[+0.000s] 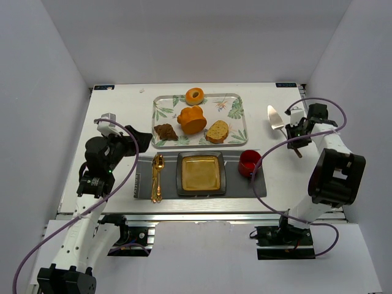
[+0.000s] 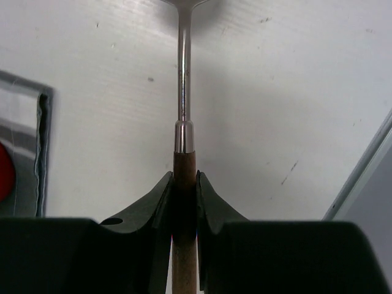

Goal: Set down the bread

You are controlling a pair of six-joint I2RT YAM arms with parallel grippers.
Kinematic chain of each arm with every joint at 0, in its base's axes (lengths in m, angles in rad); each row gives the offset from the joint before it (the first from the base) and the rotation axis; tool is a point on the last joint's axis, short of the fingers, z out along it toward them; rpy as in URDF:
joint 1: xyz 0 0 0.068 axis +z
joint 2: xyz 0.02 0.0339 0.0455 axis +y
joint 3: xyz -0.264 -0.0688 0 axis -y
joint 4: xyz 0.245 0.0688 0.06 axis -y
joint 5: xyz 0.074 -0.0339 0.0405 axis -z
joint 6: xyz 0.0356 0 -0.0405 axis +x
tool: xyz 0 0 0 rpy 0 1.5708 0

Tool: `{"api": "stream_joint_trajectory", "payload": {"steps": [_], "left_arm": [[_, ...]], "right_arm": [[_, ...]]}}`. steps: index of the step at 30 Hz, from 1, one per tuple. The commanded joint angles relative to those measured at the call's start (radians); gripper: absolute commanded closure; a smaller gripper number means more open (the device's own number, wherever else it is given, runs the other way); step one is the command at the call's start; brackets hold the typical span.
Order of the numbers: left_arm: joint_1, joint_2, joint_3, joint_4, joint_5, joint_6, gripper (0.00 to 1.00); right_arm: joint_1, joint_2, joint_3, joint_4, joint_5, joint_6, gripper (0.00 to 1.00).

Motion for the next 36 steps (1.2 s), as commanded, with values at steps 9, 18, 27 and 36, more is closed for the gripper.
{"api": "stream_joint_trajectory", "payload": {"steps": [9, 18, 27, 36], "left_arm": [[-0.003, -0.006, 0.039, 0.042, 0.013, -0.04, 0.07], [-0.003, -0.012, 0.046, 0.045, 0.015, -0.064, 0.07], [-0.003, -0.039, 0.04, 0.021, 0.01, -0.069, 0.07], [-0.003, -0.059, 0.028, 0.021, 0.007, -0.075, 0.07]], "right_arm": [[-0.005, 0.194, 0.169, 0.044, -0.03, 0.002, 0.84], [-0.004, 0.267, 0.228, 0.053, -0.018, -0.011, 0.73], [-0.004, 0.293, 0.25, 0.06, -0.01, -0.012, 0.71], [-0.005, 0.286, 0.238, 0.067, -0.012, -0.011, 0.64]]}}
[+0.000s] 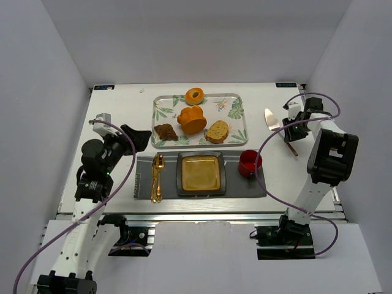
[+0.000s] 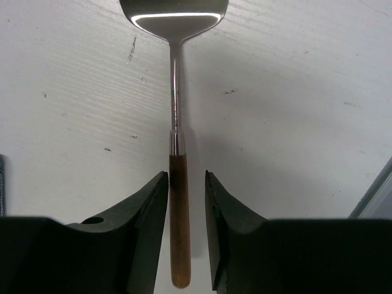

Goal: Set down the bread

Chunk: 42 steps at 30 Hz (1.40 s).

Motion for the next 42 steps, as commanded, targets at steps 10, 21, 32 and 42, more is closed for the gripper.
{"api": "stream_joint_trajectory", "payload": {"steps": [10, 21, 32, 42], "left_arm": [[-0.003, -0.014, 0.015, -0.004, 0.001, -0.007, 0.07], [-0.003, -0.019, 0.016, -0.007, 0.002, -0.009, 0.07], [-0.003, -0.022, 0.019, -0.004, 0.005, -0.018, 0.07], [-0.003, -0.042, 0.01, -0.008, -0.001, -0.024, 0.07]], "right_arm": [[-0.005, -0.017, -0.004, 0.022, -0.007, -0.015, 0.64], [-0.004, -0.023, -0.039, 0.045, -0.021, -0.011, 0.66], [-0.007, -0.037, -0.064, 0.067, -0.033, 0.005, 0.63], [-0.005, -0.053, -0.084, 0.087, -0.044, 0.013, 0.67]]}}
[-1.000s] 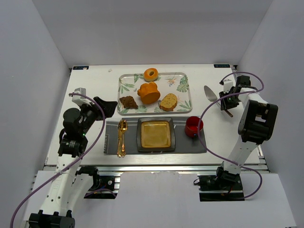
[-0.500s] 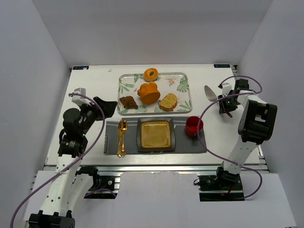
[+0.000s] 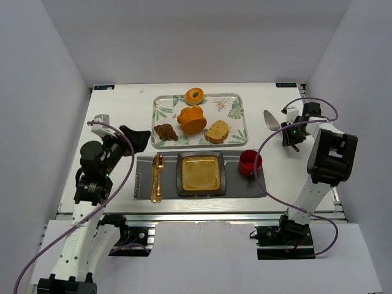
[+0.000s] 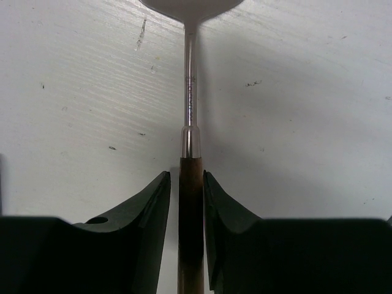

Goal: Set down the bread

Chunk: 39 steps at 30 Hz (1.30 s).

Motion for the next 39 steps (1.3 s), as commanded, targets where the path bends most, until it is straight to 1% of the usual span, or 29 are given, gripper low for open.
{"api": "stream_joint_trajectory", "payload": {"steps": [1, 14, 31, 36, 37, 39], "left_arm": [[-0.003, -0.018, 0.009, 0.0, -0.002, -0.01, 0.07], [-0.003, -0.018, 0.0, 0.021, 0.004, -0.024, 0.07], [-0.003, -0.022, -0.005, 0.027, 0.009, -0.031, 0.07], [-0.003, -0.026, -0.009, 0.029, 0.004, -0.031, 0.07], [-0.003, -0.026, -0.009, 0.03, 0.004, -0.031, 0.07], [-0.003, -0.026, -0.009, 0.032, 0.006, -0.033, 0.07]], "right_arm": [[-0.005, -0.05, -0.011, 0.03, -0.025, 0.01, 0.67], [-0.005, -0.098, -0.061, 0.091, -0.013, 0.034, 0.68], [-0.007, -0.109, -0.087, 0.114, -0.016, 0.045, 0.71], [-0.005, -0.113, -0.087, 0.118, -0.008, 0.046, 0.74], [-0.007, -0.115, -0.087, 0.117, -0.008, 0.045, 0.78], [-0.007, -0.118, -0.087, 0.117, -0.007, 0.045, 0.81]]}}
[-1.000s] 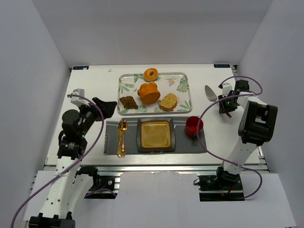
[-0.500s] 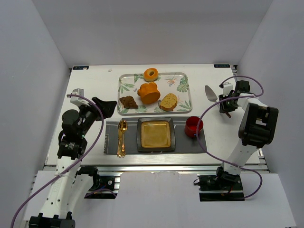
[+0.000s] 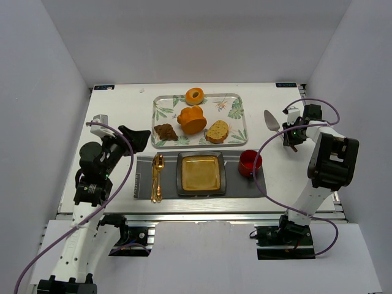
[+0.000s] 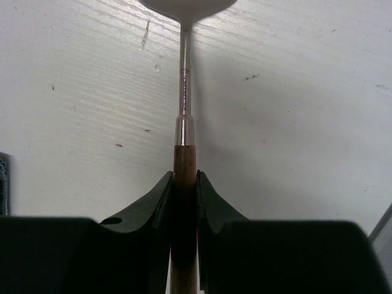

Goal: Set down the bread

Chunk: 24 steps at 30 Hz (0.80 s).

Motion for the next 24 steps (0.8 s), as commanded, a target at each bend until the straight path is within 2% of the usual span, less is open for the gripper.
{"api": "stream_joint_trajectory", "payload": {"steps": [1, 5, 7, 11, 16, 19, 24], "left_arm": [[-0.003, -0.012, -0.005, 0.02, 0.005, -0.007, 0.07], [-0.003, -0.015, -0.005, 0.017, 0.004, -0.007, 0.07], [-0.003, -0.016, -0.007, 0.015, 0.004, -0.007, 0.07], [-0.003, -0.016, -0.008, 0.021, 0.007, -0.01, 0.07], [-0.003, 0.007, -0.005, 0.038, 0.022, -0.011, 0.07], [-0.003, 0.026, 0.004, 0.046, 0.033, -0.01, 0.07], [-0.003, 0.039, 0.016, 0.04, 0.045, -0.007, 0.07]], "right_arm": [[-0.005, -0.053, -0.004, 0.031, -0.005, 0.005, 0.84], [-0.005, -0.085, 0.003, 0.023, -0.008, -0.004, 0.97], [-0.005, -0.105, 0.02, 0.022, -0.019, -0.013, 1.0], [0.012, -0.172, 0.062, 0.011, -0.049, -0.058, 1.0], [0.136, -0.214, 0.097, -0.013, 0.012, -0.22, 1.0], [0.217, -0.201, 0.126, -0.042, 0.052, -0.294, 1.0], [0.329, -0.091, 0.27, -0.121, 0.161, -0.359, 1.0]]}}
